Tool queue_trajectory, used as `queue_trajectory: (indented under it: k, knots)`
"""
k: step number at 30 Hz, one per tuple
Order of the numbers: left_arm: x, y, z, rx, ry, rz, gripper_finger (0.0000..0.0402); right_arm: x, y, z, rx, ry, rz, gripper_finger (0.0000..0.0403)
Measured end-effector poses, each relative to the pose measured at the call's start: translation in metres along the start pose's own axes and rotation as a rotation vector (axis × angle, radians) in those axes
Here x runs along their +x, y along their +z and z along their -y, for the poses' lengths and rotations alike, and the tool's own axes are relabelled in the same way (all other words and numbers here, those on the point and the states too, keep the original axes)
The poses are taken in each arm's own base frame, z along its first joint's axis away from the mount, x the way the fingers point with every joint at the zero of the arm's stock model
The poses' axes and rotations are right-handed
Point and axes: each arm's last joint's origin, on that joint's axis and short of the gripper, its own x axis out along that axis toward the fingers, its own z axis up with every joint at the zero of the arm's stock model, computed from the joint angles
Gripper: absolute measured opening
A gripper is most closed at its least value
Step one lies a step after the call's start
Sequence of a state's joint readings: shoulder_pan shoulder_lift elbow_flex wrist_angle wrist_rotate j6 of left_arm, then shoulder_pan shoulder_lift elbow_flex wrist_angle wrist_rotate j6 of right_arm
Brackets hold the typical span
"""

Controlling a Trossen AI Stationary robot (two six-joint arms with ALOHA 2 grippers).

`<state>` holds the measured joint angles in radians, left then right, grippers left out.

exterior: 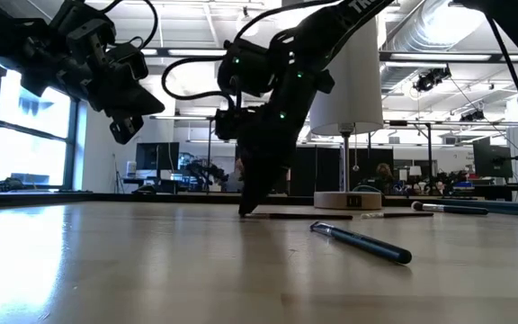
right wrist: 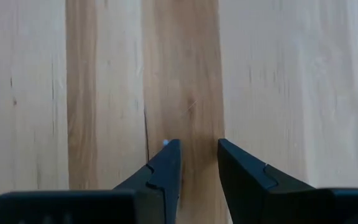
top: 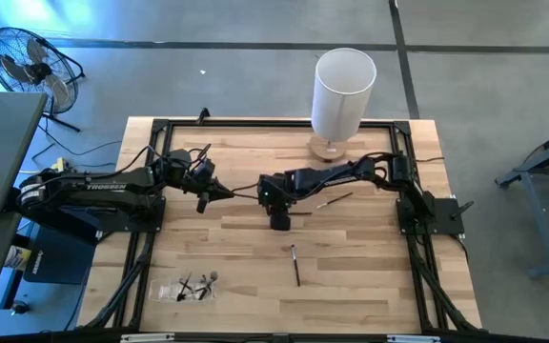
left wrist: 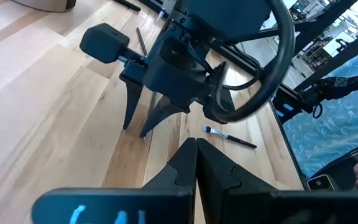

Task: Put items in baskets/containers
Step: Put the eyeshadow brush into the transparent organizer

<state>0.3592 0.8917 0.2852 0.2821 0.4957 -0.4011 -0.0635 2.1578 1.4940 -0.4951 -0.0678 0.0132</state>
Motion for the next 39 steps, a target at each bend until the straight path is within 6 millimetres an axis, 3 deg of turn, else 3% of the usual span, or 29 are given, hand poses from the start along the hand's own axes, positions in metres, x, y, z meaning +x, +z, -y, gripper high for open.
queue_trajectory:
  k: [16,23,39]
  knots:
    - [0.0,0.0,0.0,0.003,0.005,0.001,0.0001,0.0,0.008,0.004,0.166,0.037,0.086,0.0099]
    - [0.0,0.0,0.0,0.002,0.005,0.001,0.0001,0.001,0.007,-0.009,0.056,0.107,0.081,0.0099]
    - [0.0,0.0,0.0,0.002,0.004,0.001,0.0001,0.0,-0.001,-0.012,-0.003,-0.077,-0.002,0.0099]
